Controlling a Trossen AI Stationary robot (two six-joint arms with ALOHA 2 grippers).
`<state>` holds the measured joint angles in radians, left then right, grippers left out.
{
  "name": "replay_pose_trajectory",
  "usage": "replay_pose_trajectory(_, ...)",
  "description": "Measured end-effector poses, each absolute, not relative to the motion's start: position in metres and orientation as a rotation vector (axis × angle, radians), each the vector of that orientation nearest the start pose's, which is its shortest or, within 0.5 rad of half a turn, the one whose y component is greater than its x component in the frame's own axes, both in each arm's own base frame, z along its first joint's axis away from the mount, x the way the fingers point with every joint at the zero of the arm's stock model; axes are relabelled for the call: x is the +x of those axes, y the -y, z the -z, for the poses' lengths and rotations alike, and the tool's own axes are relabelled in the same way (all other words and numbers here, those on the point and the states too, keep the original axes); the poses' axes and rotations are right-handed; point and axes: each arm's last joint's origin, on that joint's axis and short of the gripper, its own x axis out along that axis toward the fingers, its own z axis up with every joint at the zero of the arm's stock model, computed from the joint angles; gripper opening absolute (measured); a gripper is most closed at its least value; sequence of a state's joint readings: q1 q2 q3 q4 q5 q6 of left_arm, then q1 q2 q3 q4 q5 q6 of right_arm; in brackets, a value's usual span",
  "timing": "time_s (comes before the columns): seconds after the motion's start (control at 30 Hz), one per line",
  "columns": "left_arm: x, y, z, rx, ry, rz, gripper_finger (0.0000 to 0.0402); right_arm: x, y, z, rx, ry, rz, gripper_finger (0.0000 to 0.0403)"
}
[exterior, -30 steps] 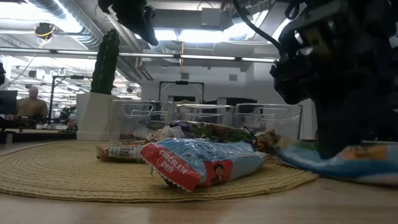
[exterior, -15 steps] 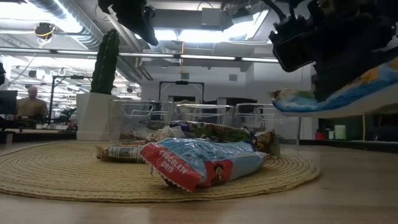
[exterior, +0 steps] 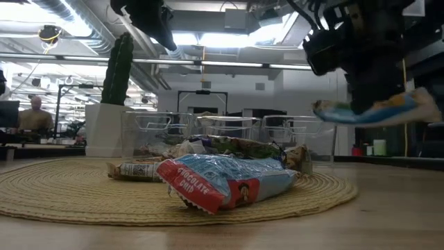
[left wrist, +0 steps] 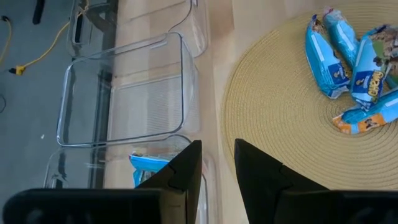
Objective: Pick and place Granola Bars by type
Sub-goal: Put the orange granola bar into the right transparent bin
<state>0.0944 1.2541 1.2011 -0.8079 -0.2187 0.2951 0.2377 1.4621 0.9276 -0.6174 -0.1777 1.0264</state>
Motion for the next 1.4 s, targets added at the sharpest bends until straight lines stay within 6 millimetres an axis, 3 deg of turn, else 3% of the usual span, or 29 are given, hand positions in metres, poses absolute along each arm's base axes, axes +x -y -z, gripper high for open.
replay_pose_trajectory(0.17, 0.247, -0.030, -0.329, 0.290, -0.892, -0.188, 0.0088, 0.235, -0.026, -0.241, 0.787, -1.167, 0.251, 0.0004)
replay_pose_trajectory(0.37, 0.247, -0.030, -0.329, 0.273, -0.890, -0.195, 0.0088, 0.188, 0.023, -0.286, 0.753, -0.923, 0.273, 0.0004)
replay_pose_trajectory(0.5, 0.247, -0.030, -0.329, 0.242, -0.887, -0.222, 0.0088, 0.159, 0.040, -0.306, 0.734, -0.772, 0.297, 0.0003)
replay_pose_trajectory(0.63, 0.247, -0.031, -0.329, 0.228, -0.885, -0.261, 0.0088, 0.143, 0.048, -0.314, 0.704, -0.706, 0.299, 0.0004)
replay_pose_trajectory(0.8, 0.246, -0.032, -0.329, 0.212, -0.881, -0.313, 0.0088, 0.140, 0.060, -0.313, 0.633, -0.709, 0.319, 0.0005)
replay_pose_trajectory(0.97, 0.246, -0.033, -0.330, 0.195, -0.872, -0.346, 0.0088, 0.145, 0.085, -0.313, 0.569, -0.734, 0.329, 0.0006)
replay_pose_trajectory(1.27, 0.250, -0.033, -0.333, 0.178, -0.825, -0.359, 0.0088, 0.167, 0.154, -0.383, 0.339, -0.787, 0.333, 0.0006)
replay_pose_trajectory(1.4, 0.250, -0.033, -0.333, 0.178, -0.825, -0.358, 0.0088, 0.174, 0.177, -0.397, 0.286, -0.792, 0.345, 0.0006)
